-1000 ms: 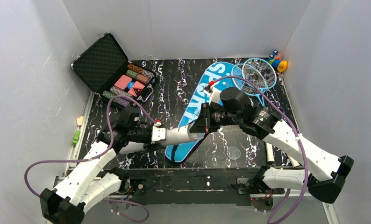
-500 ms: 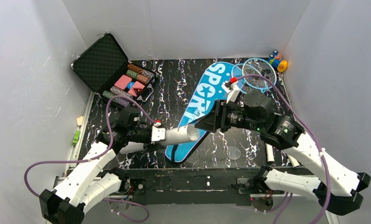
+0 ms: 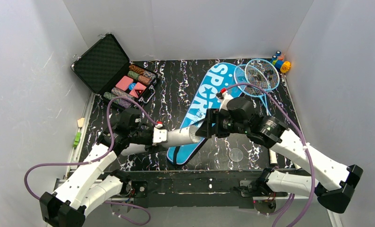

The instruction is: Pack up the badminton gear

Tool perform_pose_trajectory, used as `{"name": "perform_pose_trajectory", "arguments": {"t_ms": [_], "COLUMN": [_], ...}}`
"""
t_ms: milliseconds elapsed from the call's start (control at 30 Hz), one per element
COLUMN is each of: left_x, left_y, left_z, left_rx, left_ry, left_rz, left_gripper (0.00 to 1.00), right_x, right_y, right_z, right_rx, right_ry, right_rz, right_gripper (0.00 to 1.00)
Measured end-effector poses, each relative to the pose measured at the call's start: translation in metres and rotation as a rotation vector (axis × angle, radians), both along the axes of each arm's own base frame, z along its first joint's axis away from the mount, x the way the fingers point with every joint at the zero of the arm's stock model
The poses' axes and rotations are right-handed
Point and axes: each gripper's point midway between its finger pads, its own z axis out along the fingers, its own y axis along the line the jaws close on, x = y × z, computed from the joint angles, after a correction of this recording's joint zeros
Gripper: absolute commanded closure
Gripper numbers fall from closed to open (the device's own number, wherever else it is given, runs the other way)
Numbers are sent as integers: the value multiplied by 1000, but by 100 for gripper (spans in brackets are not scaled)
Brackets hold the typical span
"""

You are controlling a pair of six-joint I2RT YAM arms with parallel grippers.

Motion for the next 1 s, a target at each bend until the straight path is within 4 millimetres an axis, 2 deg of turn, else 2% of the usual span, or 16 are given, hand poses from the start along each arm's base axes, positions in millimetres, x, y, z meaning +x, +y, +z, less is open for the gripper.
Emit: {"name": "perform_pose_trajectory", "arguments": {"t_ms": [100, 367, 600, 733, 833, 900, 967, 1000], "left_x": [0, 0, 1, 1, 2, 2, 3, 3], "left_y": [0, 0, 2, 3, 2, 2, 2, 2], "left_z": [2, 2, 0, -1, 0, 1, 1, 1], "left_rx": [-2, 1, 11, 14, 8, 6, 7, 7], "left_ry": [-3, 2, 18, 25, 23, 18, 16, 13], "left_rz": [0, 4, 24, 34, 33, 32, 35, 31], "left_gripper": [100, 100, 100, 100, 100, 100, 100, 100], "right_x": [0, 2, 8, 11, 13, 18, 28, 37], "right_y": [0, 8, 27, 32, 30, 22, 4, -11], "right_z": [-15, -23, -35, -37, -32, -22, -5, 4], "right_rx": [-35, -22, -12, -11, -7, 28, 95, 135], "right_ry": [27, 30, 52, 53, 47, 42, 32, 18], "right_rz": [0, 11, 38, 42, 37, 22, -19, -62], "right_gripper": [27, 30, 26, 23, 20, 19, 17, 16]}}
